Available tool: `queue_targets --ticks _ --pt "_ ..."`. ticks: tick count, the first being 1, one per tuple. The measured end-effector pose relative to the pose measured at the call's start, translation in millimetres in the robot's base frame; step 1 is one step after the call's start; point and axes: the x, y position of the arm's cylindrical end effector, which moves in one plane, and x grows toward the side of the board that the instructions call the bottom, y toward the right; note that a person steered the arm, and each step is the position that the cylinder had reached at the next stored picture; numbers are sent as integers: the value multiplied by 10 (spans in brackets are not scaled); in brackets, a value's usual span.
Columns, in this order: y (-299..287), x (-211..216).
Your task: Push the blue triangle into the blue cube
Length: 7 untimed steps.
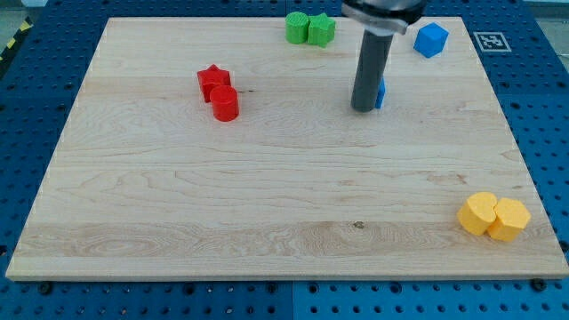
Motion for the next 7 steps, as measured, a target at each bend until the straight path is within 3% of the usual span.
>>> queue_targets --ticks 3,4,7 --pt "494 -892" --pt "632 -1012" --pt "793 -782"
